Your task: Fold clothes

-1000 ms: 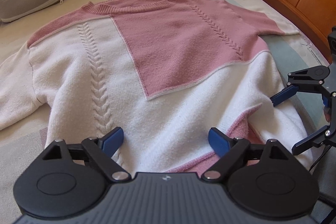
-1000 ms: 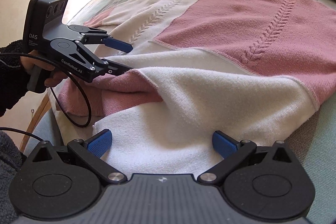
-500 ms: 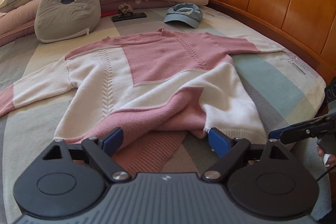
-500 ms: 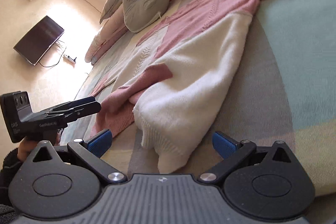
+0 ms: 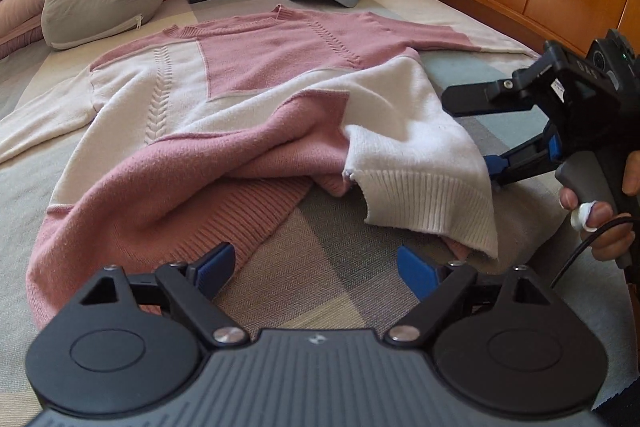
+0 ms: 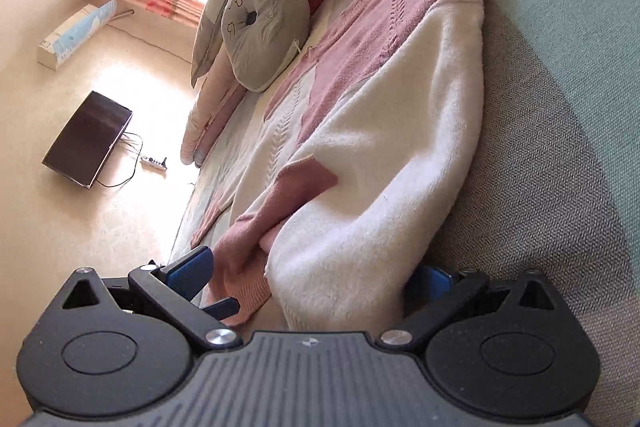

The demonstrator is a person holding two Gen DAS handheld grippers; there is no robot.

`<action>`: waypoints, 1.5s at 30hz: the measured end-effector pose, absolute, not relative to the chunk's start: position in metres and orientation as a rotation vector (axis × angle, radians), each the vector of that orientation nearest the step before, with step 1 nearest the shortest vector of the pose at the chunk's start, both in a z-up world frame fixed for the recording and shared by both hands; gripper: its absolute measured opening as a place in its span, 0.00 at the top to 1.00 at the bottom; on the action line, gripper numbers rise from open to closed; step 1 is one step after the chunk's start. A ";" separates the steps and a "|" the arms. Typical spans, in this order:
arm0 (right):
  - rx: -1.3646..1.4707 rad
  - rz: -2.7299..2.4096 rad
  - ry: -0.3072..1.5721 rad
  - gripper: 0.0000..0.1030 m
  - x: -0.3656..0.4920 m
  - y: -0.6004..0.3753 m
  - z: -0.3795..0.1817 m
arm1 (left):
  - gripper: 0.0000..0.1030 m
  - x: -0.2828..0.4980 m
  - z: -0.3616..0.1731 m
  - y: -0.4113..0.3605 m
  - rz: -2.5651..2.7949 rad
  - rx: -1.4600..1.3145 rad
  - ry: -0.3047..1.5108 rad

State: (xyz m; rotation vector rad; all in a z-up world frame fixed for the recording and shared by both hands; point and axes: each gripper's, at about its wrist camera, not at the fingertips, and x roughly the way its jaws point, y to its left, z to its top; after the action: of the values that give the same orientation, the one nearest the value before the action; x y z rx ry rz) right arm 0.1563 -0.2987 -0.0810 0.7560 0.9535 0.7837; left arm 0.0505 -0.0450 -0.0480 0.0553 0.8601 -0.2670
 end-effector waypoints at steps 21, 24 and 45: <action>-0.244 0.727 0.684 0.00 0.076 -0.204 -0.015 | 0.14 0.054 -0.050 -0.012 -0.199 0.150 0.826; -0.414 0.662 0.685 0.00 0.082 -0.170 -0.032 | 0.14 0.058 -0.057 -0.010 -0.174 0.198 0.819; -0.553 0.383 0.678 0.00 0.100 -0.258 -0.026 | 0.14 0.039 -0.030 0.052 -0.056 0.181 0.792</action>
State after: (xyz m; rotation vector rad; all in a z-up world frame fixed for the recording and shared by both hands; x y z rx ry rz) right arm 0.1000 -0.2585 -0.0258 -0.5530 0.6782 0.3829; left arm 0.0390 0.0516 -0.0296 0.1810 0.7924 -0.0557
